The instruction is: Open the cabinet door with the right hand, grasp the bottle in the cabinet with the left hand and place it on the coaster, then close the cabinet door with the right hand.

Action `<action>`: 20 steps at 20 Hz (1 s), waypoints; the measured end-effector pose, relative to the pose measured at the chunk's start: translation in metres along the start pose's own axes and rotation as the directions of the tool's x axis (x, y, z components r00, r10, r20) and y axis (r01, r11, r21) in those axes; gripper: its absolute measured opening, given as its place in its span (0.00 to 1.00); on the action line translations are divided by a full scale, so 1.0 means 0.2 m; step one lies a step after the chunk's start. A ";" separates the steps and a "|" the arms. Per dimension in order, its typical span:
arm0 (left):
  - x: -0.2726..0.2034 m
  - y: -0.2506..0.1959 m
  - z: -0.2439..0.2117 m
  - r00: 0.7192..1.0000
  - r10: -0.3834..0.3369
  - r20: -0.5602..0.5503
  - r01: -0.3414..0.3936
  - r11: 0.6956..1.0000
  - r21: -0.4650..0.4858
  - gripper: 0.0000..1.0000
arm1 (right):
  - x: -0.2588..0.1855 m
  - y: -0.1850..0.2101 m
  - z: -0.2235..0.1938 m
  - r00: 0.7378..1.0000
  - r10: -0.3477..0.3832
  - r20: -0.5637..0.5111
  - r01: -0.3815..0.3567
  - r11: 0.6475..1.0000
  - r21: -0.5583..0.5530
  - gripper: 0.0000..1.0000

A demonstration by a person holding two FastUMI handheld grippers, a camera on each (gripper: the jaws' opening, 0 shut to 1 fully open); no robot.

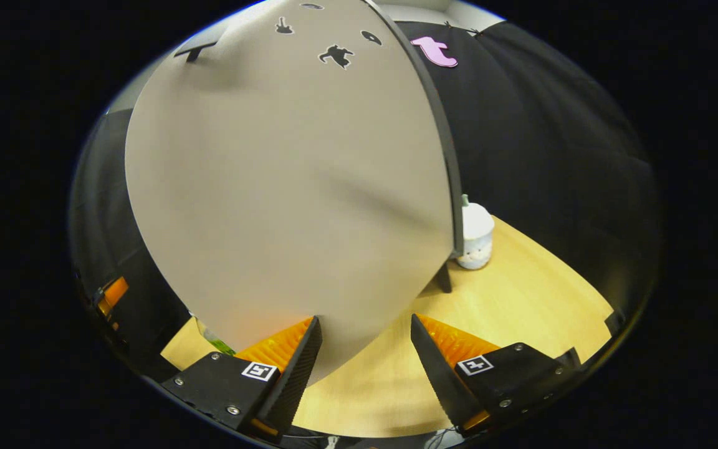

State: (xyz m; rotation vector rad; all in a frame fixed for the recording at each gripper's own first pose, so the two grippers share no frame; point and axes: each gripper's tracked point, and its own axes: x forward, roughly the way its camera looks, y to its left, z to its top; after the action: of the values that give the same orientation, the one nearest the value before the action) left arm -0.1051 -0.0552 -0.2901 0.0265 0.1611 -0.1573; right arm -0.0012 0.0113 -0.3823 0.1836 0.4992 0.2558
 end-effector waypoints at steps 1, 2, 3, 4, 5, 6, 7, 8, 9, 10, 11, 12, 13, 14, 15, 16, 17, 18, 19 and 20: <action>0.02 0.02 -0.01 1.000 0.003 -0.003 -0.004 1.000 -0.004 0.98 | 0.03 0.03 0.05 1.000 0.013 0.011 -0.013 1.000 0.008 0.91; 0.04 0.03 -0.02 1.000 0.005 -0.008 -0.005 1.000 -0.007 0.99 | 0.05 0.04 0.07 1.000 0.019 0.017 -0.020 1.000 0.014 0.92; 0.06 0.05 -0.03 1.000 0.005 -0.010 -0.005 1.000 -0.010 0.98 | 0.06 0.06 0.08 0.999 0.026 0.022 -0.027 0.999 0.019 0.93; 0.07 0.06 -0.04 1.000 0.004 -0.013 -0.004 1.000 -0.011 0.98 | 0.08 0.08 0.08 0.999 0.036 0.024 -0.036 0.999 0.019 0.93; 0.08 0.08 -0.05 1.000 0.007 -0.016 -0.007 1.000 -0.012 0.97 | 0.09 0.11 0.09 0.999 0.039 0.024 -0.039 0.999 0.016 1.00; 0.09 0.11 -0.06 1.000 0.012 -0.020 -0.013 1.000 -0.015 0.98 | 0.11 0.12 0.10 0.999 0.038 0.027 -0.039 0.999 0.011 0.93; 0.10 0.13 -0.07 1.000 0.019 -0.023 -0.019 1.000 -0.018 0.97 | 0.13 0.14 0.11 0.999 0.032 0.028 -0.032 0.999 0.003 0.93; 0.11 0.15 -0.08 0.999 0.028 -0.025 -0.029 0.999 -0.021 0.97 | 0.14 0.14 0.12 0.999 0.026 0.038 -0.026 1.000 -0.008 0.93; 0.11 0.17 -0.08 0.999 0.038 -0.025 -0.039 0.999 -0.022 0.99 | 0.15 0.14 0.14 0.999 0.018 0.047 -0.017 1.000 -0.016 0.93; 0.12 0.20 -0.08 0.999 0.050 -0.023 -0.050 0.999 -0.021 0.97 | 0.15 0.14 0.15 0.999 0.012 0.053 -0.011 1.000 -0.021 0.93; 0.12 0.22 -0.06 0.998 0.061 -0.017 -0.061 0.998 -0.017 0.99 | 0.16 0.14 0.15 0.999 0.010 0.050 -0.009 1.000 -0.022 0.93; 0.12 0.24 -0.05 0.997 0.072 -0.008 -0.072 0.997 -0.011 0.97 | 0.17 0.15 0.15 0.999 0.010 0.051 -0.009 1.000 -0.020 0.93; 0.12 0.26 -0.04 0.996 0.084 0.002 -0.084 0.996 -0.005 0.99 | 0.19 0.15 0.15 0.999 0.011 0.048 -0.010 1.000 -0.018 0.93; 0.12 0.27 -0.03 0.996 0.094 0.010 -0.094 0.996 0.001 0.97 | 0.20 0.15 0.15 0.999 0.010 0.048 -0.010 1.000 -0.011 0.93; 0.12 0.28 -0.03 0.995 0.100 0.014 -0.100 0.995 0.005 0.97 | 0.21 0.15 0.16 0.999 0.009 0.049 -0.009 1.000 -0.008 0.93; 0.14 0.28 -0.03 0.995 0.100 0.016 -0.101 0.995 0.007 0.97 | 0.22 0.15 0.16 0.999 0.007 0.050 -0.006 1.000 -0.010 0.93; 0.14 0.27 -0.04 0.995 0.099 0.015 -0.099 0.995 0.007 0.97 | 0.23 0.15 0.16 0.999 0.004 0.052 -0.003 1.000 -0.016 0.93; 0.15 0.27 -0.04 0.995 0.096 0.014 -0.096 0.995 0.008 0.97 | 0.25 0.14 0.17 0.998 0.000 0.055 0.001 1.000 -0.023 0.93; 0.15 0.27 -0.04 0.996 0.094 0.013 -0.094 0.996 0.008 0.97 | 0.26 0.14 0.17 0.998 -0.004 0.058 0.006 0.999 -0.032 0.93; 0.16 0.26 -0.05 0.996 0.093 0.012 -0.093 0.996 0.009 0.97 | 0.28 0.13 0.18 0.998 -0.009 0.060 0.011 0.999 -0.043 0.93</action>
State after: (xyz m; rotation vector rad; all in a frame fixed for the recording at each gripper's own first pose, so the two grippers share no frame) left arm -0.0670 -0.0075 -0.3037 0.0428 0.1476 -0.0649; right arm 0.0590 0.0488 -0.3700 0.1466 0.4347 0.2503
